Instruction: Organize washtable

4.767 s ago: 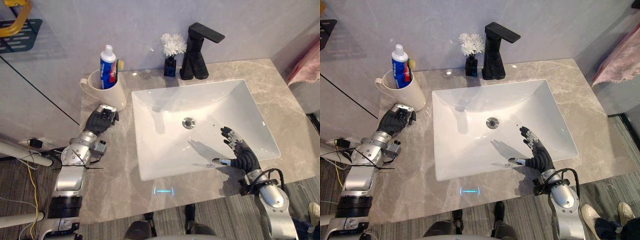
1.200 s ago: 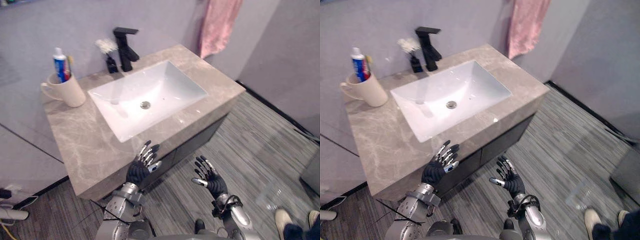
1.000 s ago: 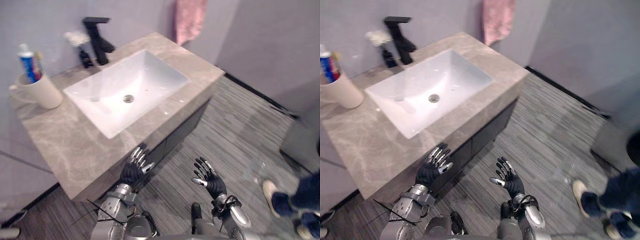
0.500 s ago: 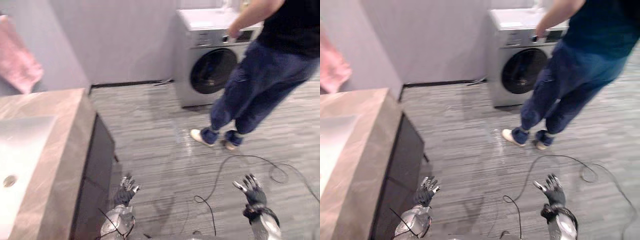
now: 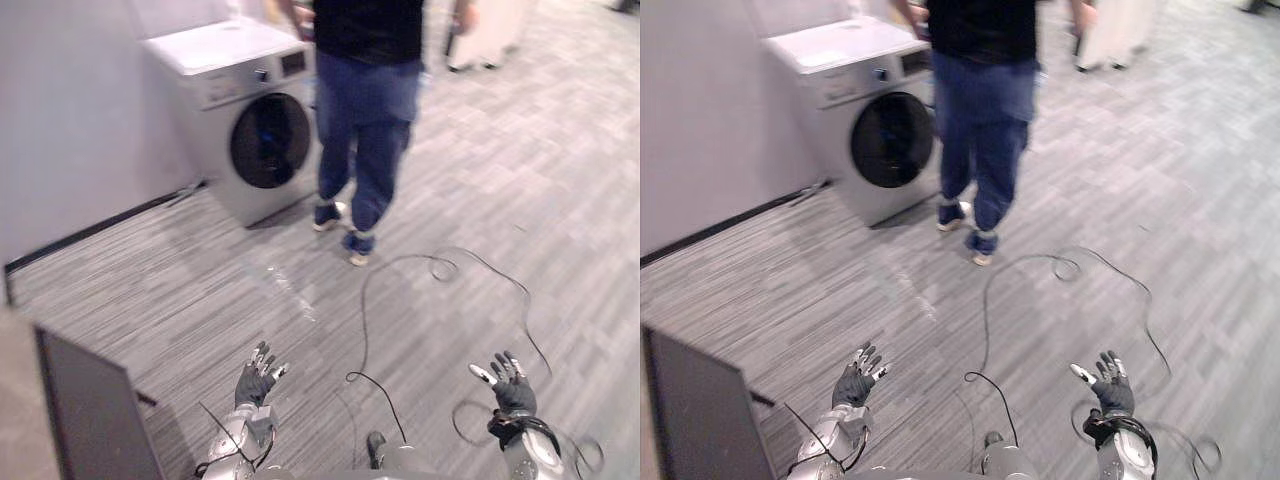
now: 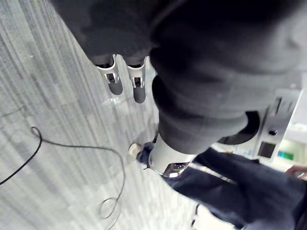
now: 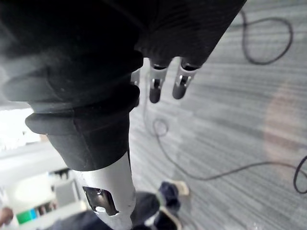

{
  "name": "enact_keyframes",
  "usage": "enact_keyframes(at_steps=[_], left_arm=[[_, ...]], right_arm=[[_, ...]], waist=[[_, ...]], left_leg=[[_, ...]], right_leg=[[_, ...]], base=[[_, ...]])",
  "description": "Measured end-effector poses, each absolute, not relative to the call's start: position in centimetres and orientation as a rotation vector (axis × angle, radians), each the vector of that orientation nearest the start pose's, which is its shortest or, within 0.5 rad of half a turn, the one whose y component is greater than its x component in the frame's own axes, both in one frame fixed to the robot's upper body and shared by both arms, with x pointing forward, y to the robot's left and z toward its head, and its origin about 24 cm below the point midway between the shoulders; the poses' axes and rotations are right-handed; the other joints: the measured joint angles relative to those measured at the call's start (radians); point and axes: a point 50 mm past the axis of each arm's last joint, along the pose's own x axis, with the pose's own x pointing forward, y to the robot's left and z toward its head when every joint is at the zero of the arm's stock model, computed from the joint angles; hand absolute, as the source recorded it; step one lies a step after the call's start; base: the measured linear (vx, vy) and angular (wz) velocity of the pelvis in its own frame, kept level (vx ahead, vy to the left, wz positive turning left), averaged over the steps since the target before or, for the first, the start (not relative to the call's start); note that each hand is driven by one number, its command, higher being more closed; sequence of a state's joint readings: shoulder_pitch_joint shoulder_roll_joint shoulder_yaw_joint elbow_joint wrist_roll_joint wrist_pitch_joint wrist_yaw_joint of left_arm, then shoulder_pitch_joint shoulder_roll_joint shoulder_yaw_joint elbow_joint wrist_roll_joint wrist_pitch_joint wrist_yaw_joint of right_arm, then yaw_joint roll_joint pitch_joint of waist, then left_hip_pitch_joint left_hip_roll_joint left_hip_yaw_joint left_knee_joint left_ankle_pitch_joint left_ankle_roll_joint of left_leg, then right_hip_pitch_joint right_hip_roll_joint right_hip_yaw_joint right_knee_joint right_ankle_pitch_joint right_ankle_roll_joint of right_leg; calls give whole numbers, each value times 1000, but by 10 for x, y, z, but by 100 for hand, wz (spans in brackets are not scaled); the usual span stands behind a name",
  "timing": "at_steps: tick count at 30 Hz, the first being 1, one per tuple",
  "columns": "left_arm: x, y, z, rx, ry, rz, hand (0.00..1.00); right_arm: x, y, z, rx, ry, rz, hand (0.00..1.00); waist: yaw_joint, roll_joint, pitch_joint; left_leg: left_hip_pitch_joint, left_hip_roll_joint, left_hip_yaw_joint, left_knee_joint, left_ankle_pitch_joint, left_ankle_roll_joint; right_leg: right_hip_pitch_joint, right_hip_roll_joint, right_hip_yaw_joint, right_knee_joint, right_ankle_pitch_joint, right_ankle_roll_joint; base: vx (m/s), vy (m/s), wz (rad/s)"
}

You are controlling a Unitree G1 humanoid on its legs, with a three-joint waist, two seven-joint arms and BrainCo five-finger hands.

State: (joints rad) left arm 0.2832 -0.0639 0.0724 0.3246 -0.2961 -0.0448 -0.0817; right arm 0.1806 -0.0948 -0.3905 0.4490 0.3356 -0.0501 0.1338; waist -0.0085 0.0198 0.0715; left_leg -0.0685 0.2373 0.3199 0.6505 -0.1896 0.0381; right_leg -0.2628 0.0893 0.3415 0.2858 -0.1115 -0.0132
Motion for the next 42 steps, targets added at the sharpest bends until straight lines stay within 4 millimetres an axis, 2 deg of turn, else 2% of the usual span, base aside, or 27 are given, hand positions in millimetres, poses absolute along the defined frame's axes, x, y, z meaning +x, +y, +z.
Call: enact_keyframes(at_steps=[1, 2, 3, 4, 5, 6, 7, 8, 9, 10, 12, 13, 15, 16, 17, 18, 20, 22, 24, 25, 27, 30, 32, 34, 40, 41, 42], left_arm=[[152, 161, -82, -390, 508, 174, 0], [147, 171, -80, -375, 498, 203, 0], [137, 172, -83, -382, 519, 226, 0], [134, 174, -84, -375, 528, 225, 0], [133, 175, -84, -367, 529, 225, 0], [135, 174, -83, -365, 524, 215, 0], [137, 172, -82, -363, 516, 206, 0], [137, 169, -83, -361, 520, 197, 0], [137, 164, -89, -351, 549, 173, 0], [140, 163, -88, -343, 544, 158, 0], [154, 157, -82, -331, 505, 125, 0], [158, 156, -80, -333, 491, 120, 0], [159, 157, -80, -334, 487, 134, 0], [161, 162, -82, -312, 490, 155, 0], [161, 161, -83, -314, 494, 156, 0], [159, 158, -89, -311, 524, 149, 0], [157, 160, -103, -259, 601, 140, 0], [151, 169, -116, -188, 684, 147, 0], [129, 183, -139, -133, 845, 220, 0], [122, 187, -145, -131, 887, 249, 0], [90, 193, -159, -145, 1028, 347, 0], [77, 191, -164, -195, 1082, 407, 0], [69, 190, -167, -245, 1104, 440, 0], [66, 189, -168, -300, 1105, 464, 0], [67, 188, -168, -300, 1105, 430, 0], [72, 187, -169, -297, 1112, 389, 0], [72, 187, -169, -297, 1112, 388, 0]], right_arm=[[156, -264, -73, 301, 438, -414, 0], [157, -263, -74, 304, 439, -408, 0], [162, -266, -70, 289, 421, -403, 0], [169, -270, -66, 276, 405, -397, 0], [179, -268, -63, 281, 387, -387, 0], [176, -268, -65, 282, 389, -392, 0], [173, -268, -66, 281, 397, -394, 0], [172, -268, -68, 283, 407, -395, 0], [164, -265, -73, 293, 427, -401, 0], [159, -265, -75, 298, 439, -409, 0], [155, -258, -80, 326, 461, -410, 0], [160, -248, -82, 335, 466, -372, 0], [167, -230, -83, 338, 480, -284, 0], [174, -213, -86, 362, 489, -229, 0], [173, -212, -88, 365, 499, -228, 0], [167, -209, -97, 378, 546, -225, 0], [152, -209, -116, 377, 653, -236, 0], [135, -211, -131, 394, 749, -283, 0], [100, -212, -153, 435, 915, -368, 0], [90, -212, -157, 446, 955, -388, 0], [58, -214, -167, 501, 1063, -487, 0], [33, -215, -171, 512, 1139, -536, 0], [28, -214, -172, 524, 1147, -545, 0], [26, -213, -172, 546, 1147, -559, 0], [26, -210, -173, 573, 1151, -570, 0], [37, -209, -173, 546, 1158, -540, 0], [37, -209, -173, 546, 1157, -540, 0]], waist=[[9, 5, 11], [21, -40, 36], [54, -41, 36], [53, -20, 40], [49, -16, 41], [50, -15, 41], [53, -14, 40], [57, -10, 33], [24, -17, 27], [14, -23, 26], [15, -30, 23], [19, -27, 22], [30, -22, 19], [29, -44, 32], [27, -41, 31], [27, -26, 16], [31, -26, 15], [41, -29, 13], [51, -32, 8], [50, -30, 7], [49, -15, -7], [51, 0, -37], [49, -2, -64], [49, -3, -64], [52, -5, -68], [52, -5, -63], [52, -5, -63]], left_leg=[[-22, 14, -10, 52, 18, 5], [-46, -4, -29, 166, 74, 13], [-58, -31, -82, 200, -38, -29], [-68, -42, -118, 155, -109, -69], [-97, -69, -140, 31, -174, -117], [-110, -76, -116, -98, -173, -125], [-106, -81, -101, -167, -169, -120], [-81, -81, -55, -207, -132, -73], [-38, -98, 4, -260, -132, -70], [-27, -108, 30, -278, -126, -59], [-6, -136, 118, -303, -121, -47], [0, -145, 152, -303, -121, -47], [7, -156, 163, -283, -117, -54], [-28, -170, 129, -236, -137, -50], [-21, -169, 116, -283, -131, -42], [13, -181, 99, -390, -86, -9], [22, -206, 95, -409, -65, -15], [25, -218, 93, -411, -65, -15], [33, -243, 82, -425, -65, -15], [35, -248, 74, -428, -65, -15], [48, -259, 46, -438, -64, -15], [84, -267, 10, -468, -62, -10], [89, -272, -4, -479, -61, -9], [102, -272, -14, -481, -61, -9], [119, -272, -23, -514, -48, 6], [151, -239, -43, -570, -21, -34], [151, -239, -43, -570, -21, -34]], right_leg=[[-32, 22, -17, 94, 3, 2], [-39, 50, -26, 230, -1, -14], [-20, 79, 58, 180, -49, -30], [-8, 117, 119, 146, -33, -42], [-7, 138, 184, 91, -10, -65], [1, 139, 211, 38, 10, -75], [2, 141, 224, 23, 19, -65], [9, 141, 261, 7, 41, -29], [31, 121, 303, -41, 59, 1], [31, 107, 313, -62, 72, 21], [10, 78, 359, -105, 130, 102], [2, 73, 347, -127, 158, 110], [4, 57, 312, -155, 191, 91], [15, 12, 284, -171, 194, 86], [17, 11, 278, -178, 195, 88], [20, 1, 260, -191, 192, 94], [21, -29, 170, -191, 197, 100], [31, -42, 142, -213, 206, 107], [60, -75, 106, -270, 212, 113], [69, -83, 94, -283, 213, 113], [96, -99, 60, -310, 215, 114], [135, -107, 12, -329, 215, 114], [143, -111, -1, -343, 215, 114], [161, -113, -20, -348, 215, 114], [172, -111, -44, -363, 220, 109], [186, -72, -93, -388, 239, 91], [186, -72, -93, -388, 239, 91]], base=[[129, 31, -183], [227, -52, -242], [232, -4, -258], [130, 91, -273], [-1, 198, -226], [-14, 191, -213], [-22, 196, -198], [53, 201, -181], [98, 206, -155], [166, 221, -122], [150, 260, -124], [118, 255, -149], [44, 168, -134], [-13, 72, -80], [-48, 19, -67], [-20, 35, -18], [-11, 74, 5], [-3, 86, 6], [8, 98, 8], [25, 70, 17], [44, 43, 20], [48, 11, 24], [27, -18, 12], [-2, -37, 12], [-29, -41, 5], [0, 0, 0], [0, 0, 0]])
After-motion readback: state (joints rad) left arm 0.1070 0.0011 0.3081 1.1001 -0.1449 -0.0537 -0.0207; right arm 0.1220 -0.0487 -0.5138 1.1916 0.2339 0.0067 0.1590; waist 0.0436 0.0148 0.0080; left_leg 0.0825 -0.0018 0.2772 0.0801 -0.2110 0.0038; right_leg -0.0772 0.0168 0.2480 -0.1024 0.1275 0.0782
